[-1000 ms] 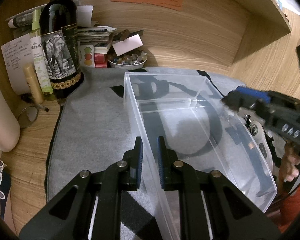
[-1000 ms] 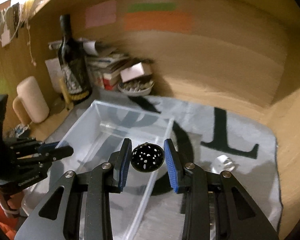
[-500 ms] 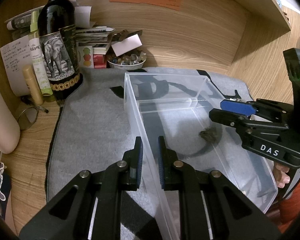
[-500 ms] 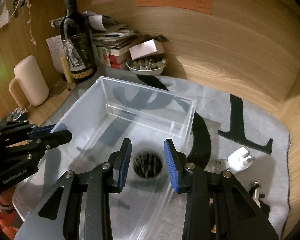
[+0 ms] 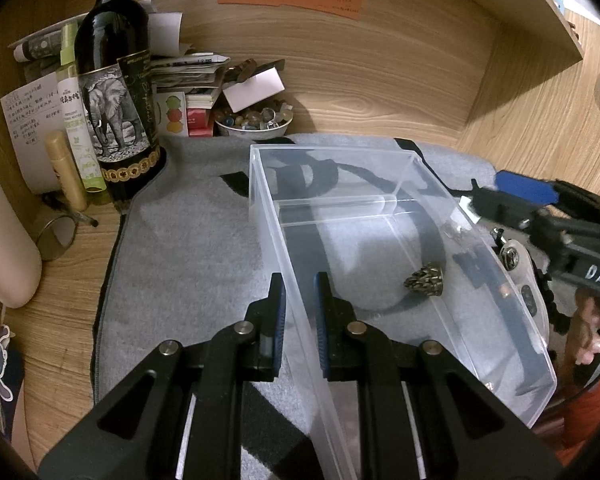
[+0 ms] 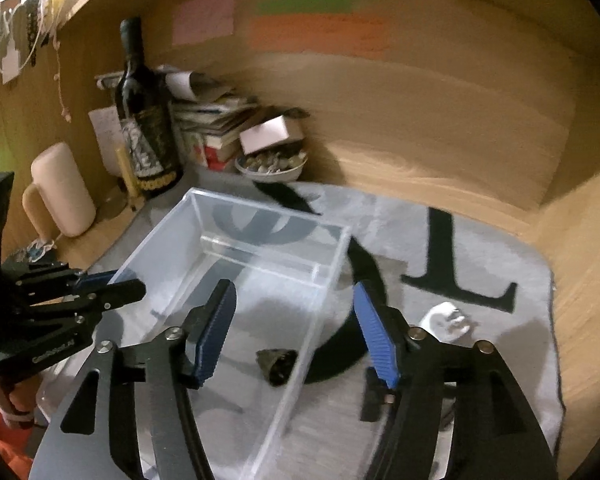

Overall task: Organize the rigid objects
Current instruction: 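Move the right tool to the silver metal cylinder and grasp it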

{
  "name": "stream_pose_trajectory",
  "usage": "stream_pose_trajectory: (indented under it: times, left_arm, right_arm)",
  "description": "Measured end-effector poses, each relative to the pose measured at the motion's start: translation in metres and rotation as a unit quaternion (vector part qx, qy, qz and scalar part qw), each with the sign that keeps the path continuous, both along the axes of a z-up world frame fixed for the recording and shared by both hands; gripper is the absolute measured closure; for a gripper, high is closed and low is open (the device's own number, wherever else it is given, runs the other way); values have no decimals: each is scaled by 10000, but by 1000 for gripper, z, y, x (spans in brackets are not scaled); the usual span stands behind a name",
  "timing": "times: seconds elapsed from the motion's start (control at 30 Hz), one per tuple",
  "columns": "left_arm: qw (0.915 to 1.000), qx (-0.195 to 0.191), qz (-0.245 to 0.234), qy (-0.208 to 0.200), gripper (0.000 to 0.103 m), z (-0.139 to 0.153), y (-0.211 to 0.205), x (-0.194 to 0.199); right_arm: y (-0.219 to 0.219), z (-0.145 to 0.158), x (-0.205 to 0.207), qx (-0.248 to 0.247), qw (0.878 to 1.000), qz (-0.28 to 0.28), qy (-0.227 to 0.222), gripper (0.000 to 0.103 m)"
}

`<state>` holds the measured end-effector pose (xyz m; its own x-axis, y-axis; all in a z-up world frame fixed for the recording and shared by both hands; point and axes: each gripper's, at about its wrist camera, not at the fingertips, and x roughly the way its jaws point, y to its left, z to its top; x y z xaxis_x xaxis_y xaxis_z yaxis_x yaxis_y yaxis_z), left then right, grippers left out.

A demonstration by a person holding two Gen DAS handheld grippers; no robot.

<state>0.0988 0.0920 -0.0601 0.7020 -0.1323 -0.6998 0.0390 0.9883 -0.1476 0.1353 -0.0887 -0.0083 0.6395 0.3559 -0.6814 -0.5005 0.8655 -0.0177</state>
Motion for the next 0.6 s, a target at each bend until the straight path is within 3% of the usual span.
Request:
stream_pose_trajectory:
  times: [0.3, 0.6]
  left_arm:
    - [10000, 3, 14, 1, 89, 0, -1, 0]
    - [10000, 2, 11, 14, 89, 0, -1, 0]
  right_arm:
    - [-59, 12, -1, -76, 9961, -858, -185, 40]
    - [-137, 1, -5, -331, 9778, -2069, -69, 40]
